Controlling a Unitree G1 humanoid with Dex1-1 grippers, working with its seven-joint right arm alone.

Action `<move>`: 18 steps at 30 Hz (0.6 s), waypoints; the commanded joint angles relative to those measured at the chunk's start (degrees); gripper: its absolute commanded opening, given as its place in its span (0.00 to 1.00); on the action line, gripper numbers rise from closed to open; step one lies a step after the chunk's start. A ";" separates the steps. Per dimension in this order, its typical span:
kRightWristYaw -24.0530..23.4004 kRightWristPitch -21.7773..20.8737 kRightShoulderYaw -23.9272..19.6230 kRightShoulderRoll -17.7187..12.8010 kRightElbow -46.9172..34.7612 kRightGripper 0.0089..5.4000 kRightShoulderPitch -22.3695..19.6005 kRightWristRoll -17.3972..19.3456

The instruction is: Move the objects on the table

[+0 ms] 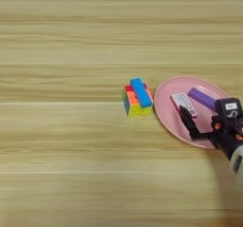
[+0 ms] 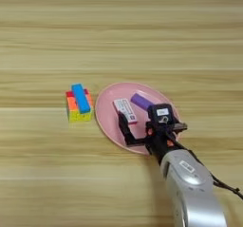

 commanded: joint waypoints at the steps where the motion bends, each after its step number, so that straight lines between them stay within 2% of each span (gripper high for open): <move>1: -0.48 -2.53 0.81 -0.44 0.05 1.00 -2.67 -0.16; 18: -1.80 -3.33 1.34 0.52 6.22 1.00 -5.84 0.18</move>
